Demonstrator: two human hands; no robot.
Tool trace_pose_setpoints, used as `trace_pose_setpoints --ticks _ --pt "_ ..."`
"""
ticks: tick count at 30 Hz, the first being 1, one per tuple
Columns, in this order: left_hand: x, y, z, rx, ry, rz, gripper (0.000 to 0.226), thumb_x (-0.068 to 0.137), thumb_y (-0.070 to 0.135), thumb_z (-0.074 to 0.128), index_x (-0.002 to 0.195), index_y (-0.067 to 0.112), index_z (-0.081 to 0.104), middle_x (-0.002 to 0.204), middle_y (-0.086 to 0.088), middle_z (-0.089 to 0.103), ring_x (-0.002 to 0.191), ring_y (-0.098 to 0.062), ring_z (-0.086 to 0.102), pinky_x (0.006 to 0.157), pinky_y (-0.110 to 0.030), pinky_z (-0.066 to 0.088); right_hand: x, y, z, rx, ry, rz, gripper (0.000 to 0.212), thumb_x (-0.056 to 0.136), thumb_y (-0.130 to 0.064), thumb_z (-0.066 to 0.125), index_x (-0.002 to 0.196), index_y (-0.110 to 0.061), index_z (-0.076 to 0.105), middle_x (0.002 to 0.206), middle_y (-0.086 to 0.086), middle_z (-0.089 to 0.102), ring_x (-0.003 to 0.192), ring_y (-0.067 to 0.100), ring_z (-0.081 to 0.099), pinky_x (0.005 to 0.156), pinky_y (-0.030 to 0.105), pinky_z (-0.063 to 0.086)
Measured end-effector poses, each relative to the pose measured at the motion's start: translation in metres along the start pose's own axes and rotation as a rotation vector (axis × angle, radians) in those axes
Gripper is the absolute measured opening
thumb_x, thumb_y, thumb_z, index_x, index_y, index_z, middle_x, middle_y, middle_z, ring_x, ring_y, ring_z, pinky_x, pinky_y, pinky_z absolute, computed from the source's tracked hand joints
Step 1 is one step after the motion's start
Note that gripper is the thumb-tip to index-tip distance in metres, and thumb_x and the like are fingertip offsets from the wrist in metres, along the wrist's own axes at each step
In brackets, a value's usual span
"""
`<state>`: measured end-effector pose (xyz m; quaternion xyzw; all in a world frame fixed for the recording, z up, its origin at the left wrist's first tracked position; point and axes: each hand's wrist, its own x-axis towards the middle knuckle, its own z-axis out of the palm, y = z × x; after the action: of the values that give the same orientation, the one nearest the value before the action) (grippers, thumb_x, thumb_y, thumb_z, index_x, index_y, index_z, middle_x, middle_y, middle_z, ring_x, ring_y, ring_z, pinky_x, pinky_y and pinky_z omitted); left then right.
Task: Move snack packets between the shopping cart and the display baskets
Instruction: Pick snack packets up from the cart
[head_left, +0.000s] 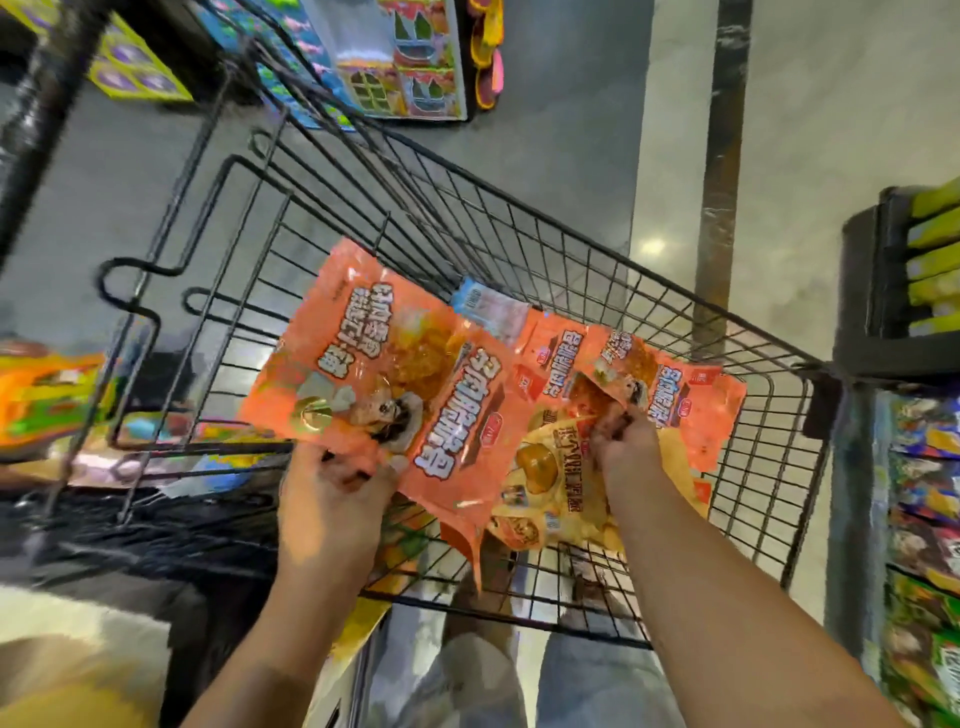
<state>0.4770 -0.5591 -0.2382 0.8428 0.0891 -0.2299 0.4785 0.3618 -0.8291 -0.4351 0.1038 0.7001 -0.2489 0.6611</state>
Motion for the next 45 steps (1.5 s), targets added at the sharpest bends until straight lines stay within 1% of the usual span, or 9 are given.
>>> trace_pose_setpoints --ticks 6,12,16,21,26,34,38,41,45 --pt "-0.028 0.025 -0.012 -0.045 -0.047 0.183 0.058 0.086 0.002 0.08 0.129 0.027 0.048 0.103 0.005 0.08 0.093 -0.012 0.077 0.078 -0.026 0.061 -0.068 -0.002 -0.016 -0.227 -0.105 -0.237 0.014 0.095 0.0 0.068 0.092 -0.014 0.066 0.074 0.004 0.068 0.054 0.015 0.066 0.055 0.03 0.06" --pt "-0.071 0.055 -0.034 -0.041 -0.025 0.207 0.028 0.087 0.016 0.081 0.102 0.035 0.068 0.098 0.009 0.079 0.09 -0.008 0.076 0.079 -0.038 0.059 -0.142 -0.043 -0.036 -0.834 -0.388 -0.737 0.023 0.088 -0.003 0.074 0.072 -0.018 0.068 0.078 0.009 0.069 0.074 0.027 0.063 0.069 0.043 0.052" --pt "-0.113 0.081 -0.057 -0.1 0.019 0.226 0.018 0.082 0.025 0.083 0.096 0.029 0.073 0.093 0.004 0.079 0.086 -0.013 0.076 0.077 -0.037 0.058 -0.198 -0.084 -0.061 -1.147 -0.64 -0.945 0.007 0.089 -0.01 0.071 0.088 -0.016 0.072 0.086 0.014 0.071 0.077 0.023 0.065 0.074 0.038 0.051" --pt "-0.174 0.109 -0.089 -0.306 0.058 0.245 0.023 0.087 -0.003 0.074 0.088 0.019 0.079 0.091 -0.006 0.08 0.081 -0.02 0.078 0.067 -0.028 0.063 -0.275 -0.126 -0.084 -1.232 -0.85 -1.146 0.013 0.092 -0.014 0.066 0.091 -0.024 0.073 0.086 -0.003 0.075 0.081 0.013 0.069 0.073 0.036 0.052" --pt "-0.237 0.115 -0.125 -0.475 0.108 0.239 0.018 0.084 -0.001 0.071 0.101 0.004 0.076 0.101 -0.019 0.078 0.093 -0.04 0.076 0.077 -0.044 0.061 -0.342 -0.147 -0.105 -1.214 -1.023 -1.13 0.017 0.098 -0.008 0.068 0.086 -0.02 0.068 0.085 0.002 0.079 0.077 0.016 0.076 0.066 0.034 0.059" --pt "-0.341 0.068 -0.183 -0.595 0.362 0.237 0.028 0.095 0.003 0.065 0.116 0.019 0.074 0.108 -0.015 0.077 0.091 -0.028 0.072 0.078 -0.044 0.052 -0.439 -0.117 -0.122 -1.161 -1.226 -1.058 0.016 0.092 -0.003 0.072 0.082 -0.015 0.071 0.068 0.002 0.076 0.055 0.005 0.066 0.062 0.031 0.05" --pt "-0.397 0.029 -0.218 -0.644 0.533 0.243 0.033 0.095 0.002 0.064 0.117 0.023 0.075 0.117 -0.008 0.077 0.088 -0.017 0.077 0.073 -0.03 0.06 -0.476 -0.076 -0.127 -1.121 -1.4 -0.96 0.03 0.092 0.007 0.067 0.075 -0.018 0.069 0.058 -0.003 0.07 0.048 0.005 0.059 0.047 0.012 0.045" --pt "-0.438 -0.006 -0.242 -0.668 0.654 0.224 0.032 0.095 0.006 0.066 0.118 0.027 0.075 0.121 -0.002 0.076 0.108 -0.026 0.074 0.095 -0.051 0.056 -0.495 -0.039 -0.138 -1.145 -1.519 -0.864 0.023 0.091 0.008 0.065 0.079 -0.012 0.068 0.06 0.002 0.068 0.047 0.012 0.056 0.045 0.014 0.044" --pt "-0.497 -0.051 -0.274 -0.745 0.851 0.175 0.034 0.09 0.006 0.069 0.112 0.031 0.077 0.118 -0.002 0.077 0.108 -0.03 0.074 0.095 -0.059 0.055 -0.514 0.021 -0.171 -1.201 -1.643 -0.783 0.015 0.092 0.004 0.066 0.084 -0.009 0.065 0.068 0.008 0.07 0.055 0.023 0.057 0.046 0.018 0.046"
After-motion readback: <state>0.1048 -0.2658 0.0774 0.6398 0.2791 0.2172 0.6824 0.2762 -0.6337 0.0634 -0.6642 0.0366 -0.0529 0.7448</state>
